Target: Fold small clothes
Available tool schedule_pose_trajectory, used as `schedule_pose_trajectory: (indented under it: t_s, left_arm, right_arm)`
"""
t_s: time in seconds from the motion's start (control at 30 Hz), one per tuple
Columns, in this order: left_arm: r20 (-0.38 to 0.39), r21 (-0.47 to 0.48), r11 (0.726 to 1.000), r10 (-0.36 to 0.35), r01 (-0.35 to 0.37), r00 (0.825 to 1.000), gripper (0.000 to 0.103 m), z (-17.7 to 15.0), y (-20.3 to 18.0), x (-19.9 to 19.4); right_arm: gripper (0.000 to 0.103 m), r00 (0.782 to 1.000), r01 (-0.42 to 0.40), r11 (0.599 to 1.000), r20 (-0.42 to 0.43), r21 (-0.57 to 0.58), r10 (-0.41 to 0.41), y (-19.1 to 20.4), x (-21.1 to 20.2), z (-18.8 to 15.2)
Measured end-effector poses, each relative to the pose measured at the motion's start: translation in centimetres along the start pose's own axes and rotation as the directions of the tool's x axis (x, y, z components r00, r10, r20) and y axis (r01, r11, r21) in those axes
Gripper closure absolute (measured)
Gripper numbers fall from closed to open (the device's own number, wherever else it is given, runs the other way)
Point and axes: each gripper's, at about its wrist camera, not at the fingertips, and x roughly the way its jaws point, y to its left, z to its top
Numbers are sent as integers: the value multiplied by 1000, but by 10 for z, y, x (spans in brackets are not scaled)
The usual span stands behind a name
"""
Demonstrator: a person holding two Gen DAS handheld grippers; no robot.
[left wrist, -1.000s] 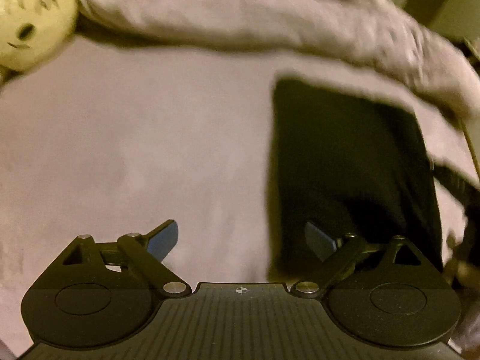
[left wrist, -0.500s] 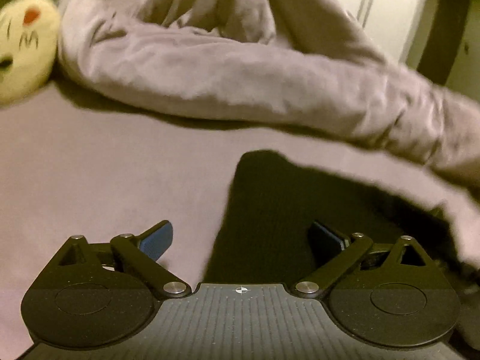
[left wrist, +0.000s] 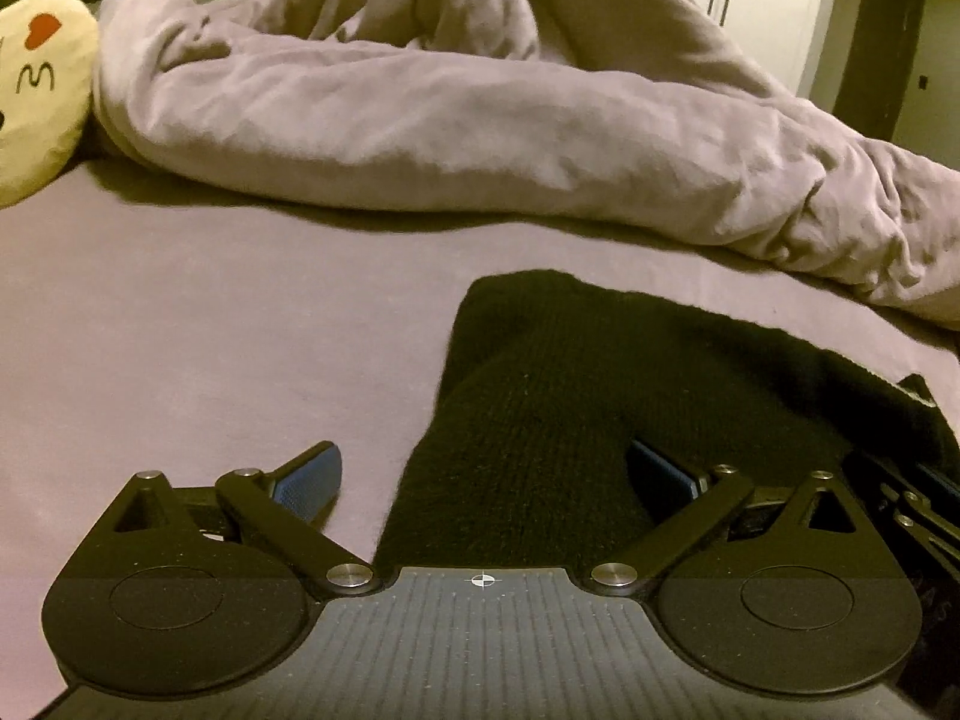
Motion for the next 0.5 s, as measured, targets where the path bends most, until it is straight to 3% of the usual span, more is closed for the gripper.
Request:
schedule_pose_trajectory:
  t_s: [0.07, 0.13, 0.17, 0.2, 0.23, 0.3, 0.4, 0.5]
  left_arm:
    - [-7, -12, 1000, -21, 21, 1000, 0, 3, 3, -3]
    - [-64, -87, 991, -112, 106, 992, 0, 12, 20, -7]
    - [-113, -135, 980, -163, 147, 980, 0, 18, 31, -8]
    - [-165, -165, 971, -203, 176, 965, 0, 24, 40, -10]
    - [-218, -181, 961, -245, 207, 945, 0, 31, 49, -13]
    - [-267, -179, 949, -302, 261, 915, 0, 40, 60, -24]
    - [-324, -137, 922, -387, 362, 863, 0, 47, 65, -37]
    - [-422, -161, 898, -437, 409, 794, 0, 43, 62, -34]
  right_arm:
    - [60, 1000, 3, 1000, -5, -3, -3, 1, -1, 3]
    - [53, 999, -26, 999, -42, 30, 27, -2, -6, 13]
    - [38, 995, -59, 996, -71, 64, 64, -6, -10, 20]
    - [22, 986, -109, 988, -115, 110, 121, -12, -17, 28]
    - [17, 973, -146, 979, -156, 143, 168, -17, -24, 35]
    - [11, 967, -141, 978, -190, 153, 169, -26, -44, 42]
    - [10, 965, -93, 984, -231, 151, 126, -50, -65, 39]
    - [10, 932, -49, 975, -342, 217, 123, -78, -63, 25]
